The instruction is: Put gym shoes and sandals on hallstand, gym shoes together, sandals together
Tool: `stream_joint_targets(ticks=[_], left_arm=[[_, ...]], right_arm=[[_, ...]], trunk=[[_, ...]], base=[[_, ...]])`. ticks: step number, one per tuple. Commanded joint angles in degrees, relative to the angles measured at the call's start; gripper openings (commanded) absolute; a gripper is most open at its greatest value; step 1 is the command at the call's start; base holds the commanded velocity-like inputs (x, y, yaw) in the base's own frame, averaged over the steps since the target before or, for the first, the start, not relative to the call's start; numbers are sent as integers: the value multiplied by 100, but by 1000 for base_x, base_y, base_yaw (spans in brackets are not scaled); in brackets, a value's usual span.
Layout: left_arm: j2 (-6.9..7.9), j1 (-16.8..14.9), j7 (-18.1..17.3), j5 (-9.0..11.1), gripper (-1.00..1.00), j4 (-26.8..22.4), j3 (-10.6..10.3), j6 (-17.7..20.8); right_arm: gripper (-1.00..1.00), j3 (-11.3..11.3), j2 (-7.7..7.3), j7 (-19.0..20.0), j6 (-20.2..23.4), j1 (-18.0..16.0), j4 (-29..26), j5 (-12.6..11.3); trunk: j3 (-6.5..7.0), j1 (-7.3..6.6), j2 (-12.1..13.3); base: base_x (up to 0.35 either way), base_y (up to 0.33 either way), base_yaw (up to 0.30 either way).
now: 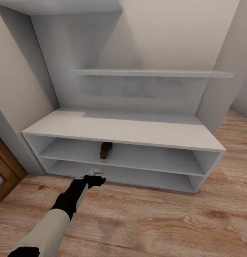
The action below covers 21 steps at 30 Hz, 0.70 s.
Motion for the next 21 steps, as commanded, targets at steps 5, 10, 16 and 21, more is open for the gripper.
stream_joint_targets(ticks=[5, 10, 16, 21], left_arm=[[213, 119, -717, -48, 100, 379, 15, -993], [503, 133, -2269, -25, 100, 848, 108, -1929], [742, 135, -3124, 135, 100, 1104, 538, -2631], [748, 137, -3165, 151, 100, 1139, 574, -2664]], right_arm=[[-100, 6, -1, 2, 31, -4, -6, 24], [-100, 7, -1, 2, 31, -4, -6, 24], [-100, 0, -1, 2, 31, -4, -6, 19], [-100, 1, -1, 2, 31, -4, -3, 14]], trunk=[[-5, -1, -2], [-5, -1, -2], [-5, -1, -2], [-5, -1, -2]], base=[[0, 0, 0], [0, 0, 0], [0, 0, 0], [-123, -75, 0]])
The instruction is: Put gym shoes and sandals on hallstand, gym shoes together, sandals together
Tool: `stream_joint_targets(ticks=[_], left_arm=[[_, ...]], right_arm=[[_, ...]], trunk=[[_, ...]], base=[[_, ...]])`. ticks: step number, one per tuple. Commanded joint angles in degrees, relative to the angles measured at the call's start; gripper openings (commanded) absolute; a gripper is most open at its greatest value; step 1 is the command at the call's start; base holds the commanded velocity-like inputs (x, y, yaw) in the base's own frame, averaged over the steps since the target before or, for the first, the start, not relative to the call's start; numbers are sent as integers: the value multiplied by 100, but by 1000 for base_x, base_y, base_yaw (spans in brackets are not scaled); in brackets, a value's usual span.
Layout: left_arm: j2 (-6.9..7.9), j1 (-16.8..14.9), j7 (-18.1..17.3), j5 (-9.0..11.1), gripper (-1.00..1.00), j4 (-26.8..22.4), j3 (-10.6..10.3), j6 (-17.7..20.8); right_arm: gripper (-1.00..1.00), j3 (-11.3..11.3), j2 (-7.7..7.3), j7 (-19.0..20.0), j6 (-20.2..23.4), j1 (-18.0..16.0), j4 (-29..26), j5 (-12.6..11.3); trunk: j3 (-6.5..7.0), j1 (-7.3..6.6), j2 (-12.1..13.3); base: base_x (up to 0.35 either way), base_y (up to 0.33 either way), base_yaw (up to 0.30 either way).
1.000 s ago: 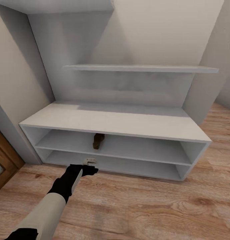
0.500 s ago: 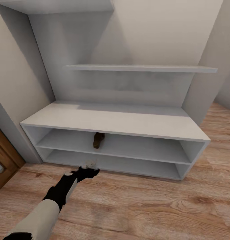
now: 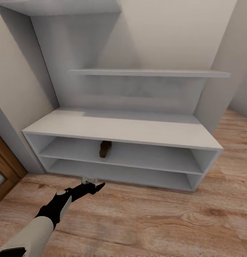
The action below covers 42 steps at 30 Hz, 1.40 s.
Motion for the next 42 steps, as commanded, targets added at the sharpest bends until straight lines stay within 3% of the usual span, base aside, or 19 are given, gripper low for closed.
stream_joint_targets(ticks=[1, 13, 22, 42], left_arm=[[-4, -4, -36, -37, 100, 19, 36, -15], [-5, -4, -43, -34, 100, 176, 42, -19], [-5, -5, -48, -33, 100, 176, 42, -16], [-14, -4, -50, -34, 100, 177, 42, -11]], right_arm=[[-100, 0, 0, 1, 28, -4, -4, 29], [-100, 6, 0, 1, 28, -4, -3, 31], [-100, 6, 0, 1, 28, -4, -4, 33], [-100, 6, 0, 1, 28, -4, 0, 40]], trunk=[[-5, -3, -2], [-5, -3, -2], [-5, -3, -2], [-5, -3, -2]], base=[[-233, -158, 0], [-270, -17, 0], [-54, 30, -2], [-150, 130, -97]])
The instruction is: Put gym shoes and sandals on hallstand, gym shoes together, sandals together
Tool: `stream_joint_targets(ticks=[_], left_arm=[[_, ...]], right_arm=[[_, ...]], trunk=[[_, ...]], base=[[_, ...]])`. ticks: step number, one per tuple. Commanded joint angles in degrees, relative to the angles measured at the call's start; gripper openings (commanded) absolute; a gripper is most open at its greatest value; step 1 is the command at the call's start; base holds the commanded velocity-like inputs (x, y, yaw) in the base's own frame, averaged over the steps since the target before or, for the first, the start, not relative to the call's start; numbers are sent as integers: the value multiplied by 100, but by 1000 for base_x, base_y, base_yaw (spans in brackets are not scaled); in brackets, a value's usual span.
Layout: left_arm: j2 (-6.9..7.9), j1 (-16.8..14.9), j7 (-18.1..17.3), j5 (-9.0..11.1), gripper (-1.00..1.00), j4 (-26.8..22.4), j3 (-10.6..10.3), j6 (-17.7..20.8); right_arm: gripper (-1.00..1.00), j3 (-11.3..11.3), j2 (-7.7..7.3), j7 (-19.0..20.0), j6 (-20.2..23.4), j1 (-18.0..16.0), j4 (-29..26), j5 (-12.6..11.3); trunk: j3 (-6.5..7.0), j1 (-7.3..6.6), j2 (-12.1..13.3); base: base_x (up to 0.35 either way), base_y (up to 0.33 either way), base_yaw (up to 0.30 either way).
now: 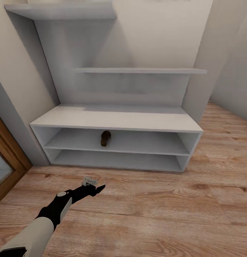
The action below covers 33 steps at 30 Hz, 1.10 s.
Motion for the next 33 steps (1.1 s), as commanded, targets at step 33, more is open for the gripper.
stream_joint_targets(ticks=[33], left_arm=[[923, -5, -1713, 178, 100, -7, 1070, -29]], right_arm=[[-100, 836, 855, 7, 30, -4, 278, 24]], trunk=[[-5, -1, -2]], base=[[-84, -36, 0]])
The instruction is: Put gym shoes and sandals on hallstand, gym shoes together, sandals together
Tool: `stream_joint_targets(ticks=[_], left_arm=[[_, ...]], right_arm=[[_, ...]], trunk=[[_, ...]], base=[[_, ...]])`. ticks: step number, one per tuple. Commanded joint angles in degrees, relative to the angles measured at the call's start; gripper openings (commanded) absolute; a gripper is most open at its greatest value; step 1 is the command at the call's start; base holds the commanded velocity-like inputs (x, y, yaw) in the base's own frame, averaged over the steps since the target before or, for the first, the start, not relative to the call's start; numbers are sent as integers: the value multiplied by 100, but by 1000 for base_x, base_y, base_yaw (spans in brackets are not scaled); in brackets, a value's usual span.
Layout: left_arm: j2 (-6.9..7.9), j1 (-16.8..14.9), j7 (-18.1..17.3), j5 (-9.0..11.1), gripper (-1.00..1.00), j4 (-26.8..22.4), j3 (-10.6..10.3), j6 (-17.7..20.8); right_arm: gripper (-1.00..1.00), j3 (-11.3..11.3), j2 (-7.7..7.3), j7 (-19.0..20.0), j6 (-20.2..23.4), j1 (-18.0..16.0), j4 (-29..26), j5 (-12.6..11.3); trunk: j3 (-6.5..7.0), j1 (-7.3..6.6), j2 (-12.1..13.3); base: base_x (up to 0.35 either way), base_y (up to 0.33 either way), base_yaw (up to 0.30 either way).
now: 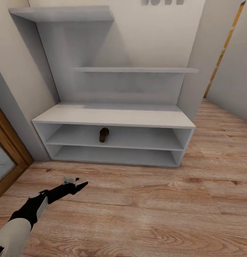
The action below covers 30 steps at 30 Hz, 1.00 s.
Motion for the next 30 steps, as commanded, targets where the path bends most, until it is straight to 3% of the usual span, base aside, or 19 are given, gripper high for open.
stream_joint_targets(ticks=[1, 2, 3, 4, 5, 6, 7, 8, 9, 12, 14, 19, 20, 21, 26, 30], left_arm=[[154, -2, -448, 11, 100, 3, 181, -62], [195, -2, -546, 17, 100, 4, 216, -90], [269, -2, -694, 26, 100, 4, 265, -157], [301, -2, -751, 28, 100, 4, 283, -192], [359, -2, -843, 33, 100, 6, 309, -256], [426, -2, -942, 37, 100, 9, 331, -326], [454, -2, -1007, 38, 100, 10, 339, -363], [465, -2, -1042, 37, 100, 11, 342, -383], [487, -2, -1145, 31, 100, 12, 348, -463], [502, -2, -1256, 21, 100, 12, 352, -630], [505, -2, -1283, 18, 100, 13, 353, -687], [505, -2, -1304, 14, 100, 13, 352, -742], [498, 0, -1304, 9, 100, 13, 347, -745], [496, 0, -1304, 8, 100, 13, 344, -745], [492, 0, -1304, 6, 100, 13, 337, -746], [492, 0, -1304, 5, 100, 13, 337, -746]], right_arm=[[-100, 676, 220, -10, 33, -6, 64, 114], [-100, 962, 278, -16, 33, -6, 86, 113], [-100, 1575, 372, -24, 33, -6, 134, 108], [-100, 1891, 412, -29, 33, -6, 163, 106], [-100, 2516, 481, -36, 36, -6, 241, 95], [-100, 3377, 576, -45, 42, -12, 414, 74], [-100, 3835, 683, -49, 53, -16, 546, 64], [-100, 4013, 753, -50, 75, -18, 608, 61], [-100, 4359, 984, -52, 234, -36, 750, 55], [-100, 4604, 1240, -43, 765, -108, 854, 55], [-100, 4664, 1303, -28, 1121, -259, 877, 53], [-100, 4726, 1358, -2, 1792, -1127, 909, 39], [-100, 4730, 1360, -3, 2125, -1578, 912, 38], [-100, 4730, 1360, -2, 2259, -1766, 922, 38], [-100, 4729, 1367, 9, 2523, -2653, 1348, 38], [-100, 4724, 1365, 13, 2554, -3123, 1895, -14]], trunk=[[-5, -2, -2], [-5, -2, -2], [-5, -2, -2], [-5, -2, -2], [-5, -2, -2], [-5, -2, -2], [-5, -2, -2], [-5, -2, -2], [-5, -2, -2], [-5, -2, -2], [-5, -2, -2], [-5, -2, -2], [-5, -2, -2], [-5, -2, -2], [-5, -2, -2], [-5, -2, -2]], base=[[0, 0, 0], [0, 0, 0], [0, 0, 0], [0, 0, 0], [0, 0, 0], [0, 0, 0], [0, 0, 0], [0, 0, 0], [0, 0, 0], [0, 0, 0], [0, 0, 0], [0, 0, 0], [0, 0, 0], [0, 0, 0], [0, 0, 0], [0, 0, 0]])
